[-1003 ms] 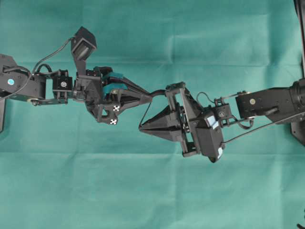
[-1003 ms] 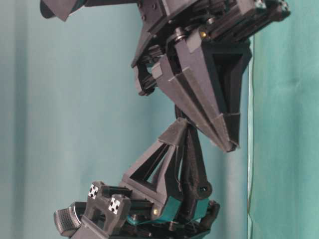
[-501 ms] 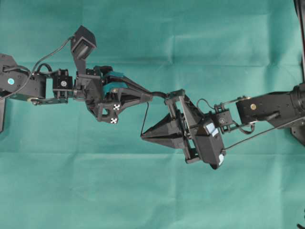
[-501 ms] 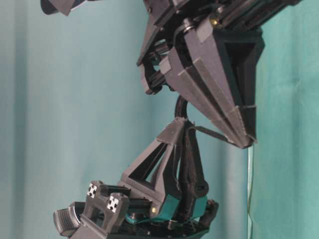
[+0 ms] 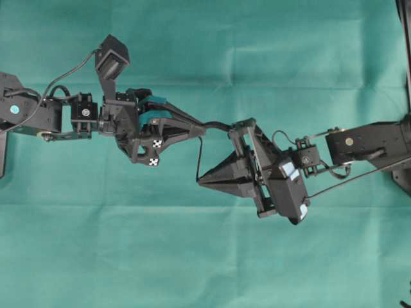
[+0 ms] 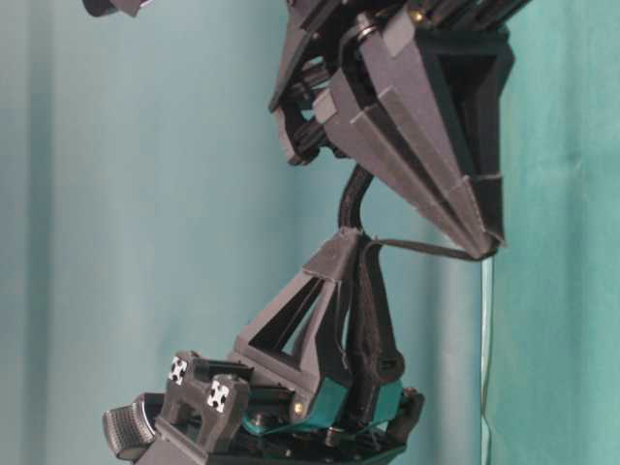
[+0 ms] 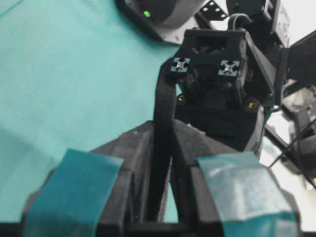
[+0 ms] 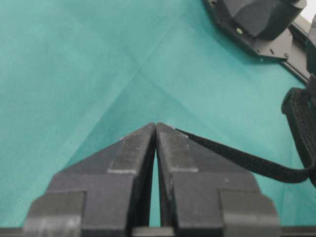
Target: Peel off the Velcro with your right arm.
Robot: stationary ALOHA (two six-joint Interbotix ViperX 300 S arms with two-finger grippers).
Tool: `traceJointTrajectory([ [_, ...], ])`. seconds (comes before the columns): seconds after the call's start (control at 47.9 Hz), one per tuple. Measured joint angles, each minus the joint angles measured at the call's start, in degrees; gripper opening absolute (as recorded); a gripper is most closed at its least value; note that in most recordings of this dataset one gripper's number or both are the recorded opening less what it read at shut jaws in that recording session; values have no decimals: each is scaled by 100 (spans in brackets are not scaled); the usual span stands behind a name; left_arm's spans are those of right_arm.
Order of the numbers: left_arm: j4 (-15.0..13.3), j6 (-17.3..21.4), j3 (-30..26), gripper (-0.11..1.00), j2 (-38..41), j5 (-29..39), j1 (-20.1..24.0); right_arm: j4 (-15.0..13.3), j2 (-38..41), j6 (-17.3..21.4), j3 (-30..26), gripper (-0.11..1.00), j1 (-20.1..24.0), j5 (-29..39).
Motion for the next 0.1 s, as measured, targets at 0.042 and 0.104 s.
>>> traceJointTrajectory([
  [0.042, 0, 0, 0, 10, -9, 0, 0, 26, 0, 0, 0, -4, 0, 0],
  [0.104, 0, 0, 0, 10, 0, 0, 0, 62, 0, 0, 0, 3, -9, -9],
])
